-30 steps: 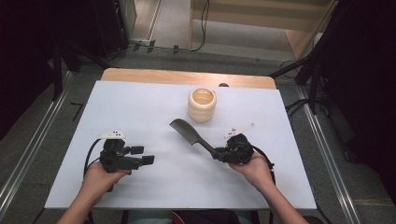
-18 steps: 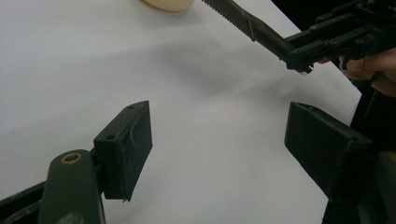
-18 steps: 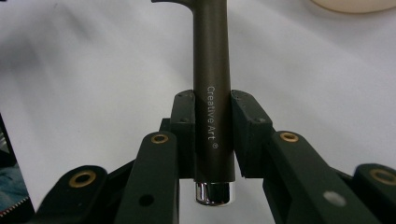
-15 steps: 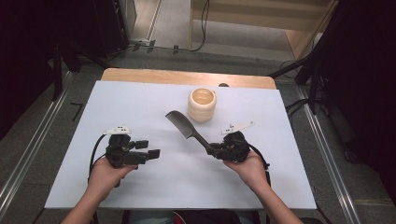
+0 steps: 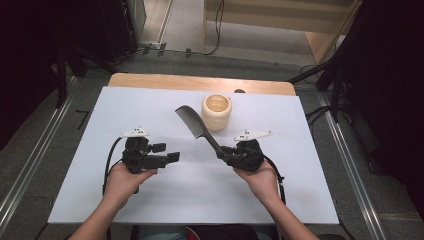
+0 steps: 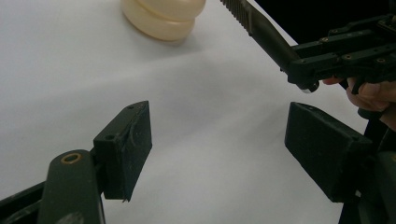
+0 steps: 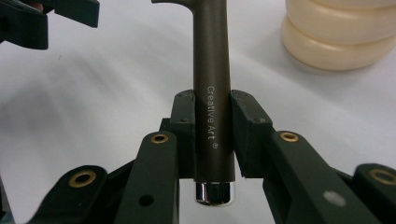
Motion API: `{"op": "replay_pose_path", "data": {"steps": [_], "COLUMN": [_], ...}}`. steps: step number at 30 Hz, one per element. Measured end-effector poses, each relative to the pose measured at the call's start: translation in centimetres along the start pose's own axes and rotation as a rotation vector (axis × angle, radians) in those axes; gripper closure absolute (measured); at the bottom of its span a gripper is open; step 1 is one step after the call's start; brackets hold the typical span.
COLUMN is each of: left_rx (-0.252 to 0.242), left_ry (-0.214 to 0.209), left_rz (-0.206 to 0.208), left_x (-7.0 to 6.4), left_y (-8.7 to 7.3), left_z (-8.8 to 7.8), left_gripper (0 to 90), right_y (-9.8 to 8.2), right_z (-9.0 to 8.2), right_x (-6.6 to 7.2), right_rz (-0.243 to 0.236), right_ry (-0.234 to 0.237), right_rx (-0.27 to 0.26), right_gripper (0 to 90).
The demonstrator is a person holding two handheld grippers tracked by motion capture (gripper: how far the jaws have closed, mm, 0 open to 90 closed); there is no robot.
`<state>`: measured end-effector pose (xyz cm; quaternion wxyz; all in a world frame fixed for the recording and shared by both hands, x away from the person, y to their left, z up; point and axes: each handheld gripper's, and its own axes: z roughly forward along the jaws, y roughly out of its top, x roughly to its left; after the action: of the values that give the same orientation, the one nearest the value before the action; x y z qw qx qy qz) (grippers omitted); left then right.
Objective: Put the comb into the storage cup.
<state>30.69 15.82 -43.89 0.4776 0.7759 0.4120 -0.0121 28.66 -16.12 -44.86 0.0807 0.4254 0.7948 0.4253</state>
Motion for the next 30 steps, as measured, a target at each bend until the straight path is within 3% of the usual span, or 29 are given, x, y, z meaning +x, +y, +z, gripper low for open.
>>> {"op": "replay_pose_path", "data": {"steps": [19,30], "left_rx": [-0.085,-0.116], "left_ry": [0.017,0.028], "left_rz": [-0.058,-0.087], "left_x": [-0.6,-1.3], "left_y": [2.3,3.0], "left_z": [0.6,1.9], "left_gripper": [25.7,25.8], "right_y": [0.5,0.7], "right_z": [1.2,1.9], "right_x": [1.3,1.9], "right_rz": [0.015,0.04], "right_ry": [-0.057,-0.055], "right_rx": [-0.091,-0.123], "right_gripper": [70.4,70.4]}}
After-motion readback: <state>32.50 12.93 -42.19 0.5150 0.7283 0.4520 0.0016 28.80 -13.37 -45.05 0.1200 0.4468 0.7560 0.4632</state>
